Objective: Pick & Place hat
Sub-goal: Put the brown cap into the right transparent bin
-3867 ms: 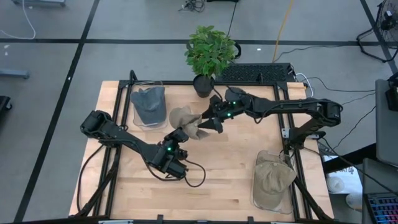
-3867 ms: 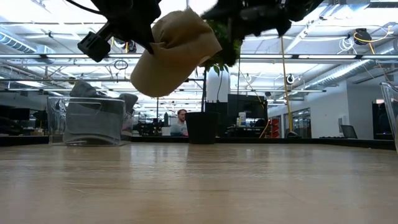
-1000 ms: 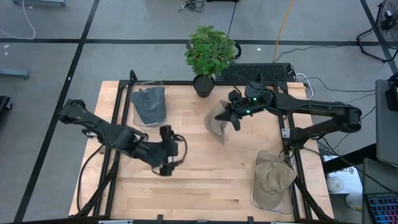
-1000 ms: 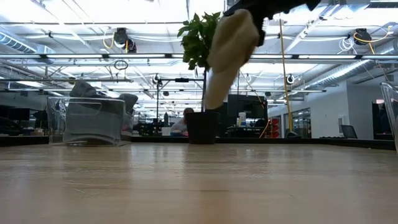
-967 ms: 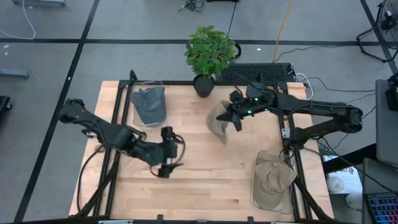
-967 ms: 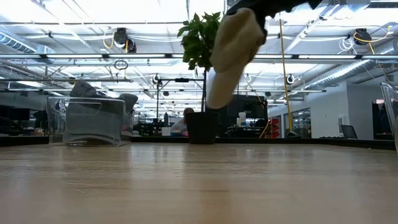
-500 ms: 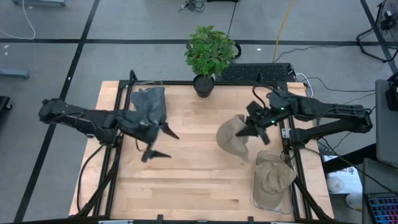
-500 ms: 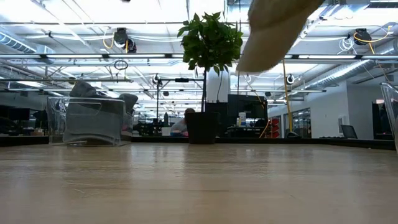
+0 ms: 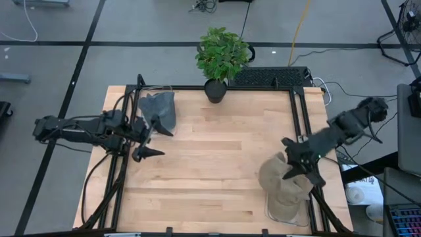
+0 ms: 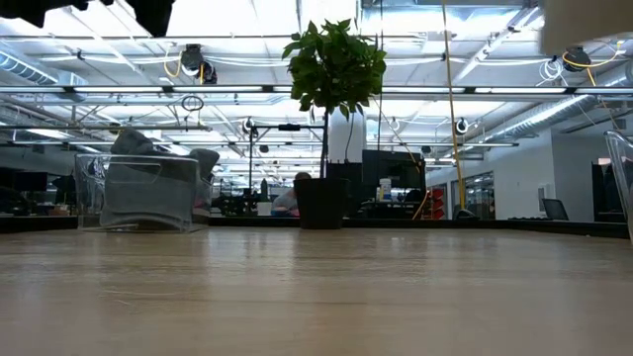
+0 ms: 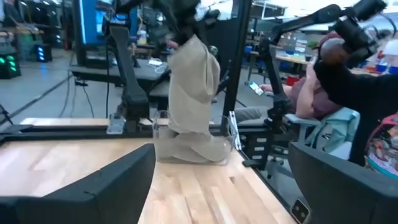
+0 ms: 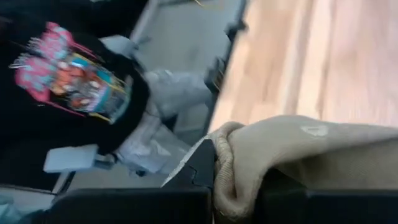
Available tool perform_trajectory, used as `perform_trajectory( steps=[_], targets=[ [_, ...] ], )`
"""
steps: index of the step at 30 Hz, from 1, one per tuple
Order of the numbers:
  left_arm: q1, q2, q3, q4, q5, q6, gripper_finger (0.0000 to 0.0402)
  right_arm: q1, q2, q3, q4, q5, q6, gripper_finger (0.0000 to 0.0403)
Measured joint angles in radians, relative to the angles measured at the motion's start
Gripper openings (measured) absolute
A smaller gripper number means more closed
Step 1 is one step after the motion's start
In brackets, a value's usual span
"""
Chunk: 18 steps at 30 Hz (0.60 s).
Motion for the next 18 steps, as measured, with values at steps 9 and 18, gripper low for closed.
perform_trajectory(
  steps=[9,18],
  targets=[
    [0.014,-0.004,0.000,0.002,-0.014,0.009,0.0363,0.317,0.057,0.000,-0.037,0.152,0.384,0.0012],
    [0.014,-0.004,0.000,0.002,-0.014,0.009,0.0374,0.492,0.144,0.000,-0.043,0.254,0.523,0.0012]
  ],
)
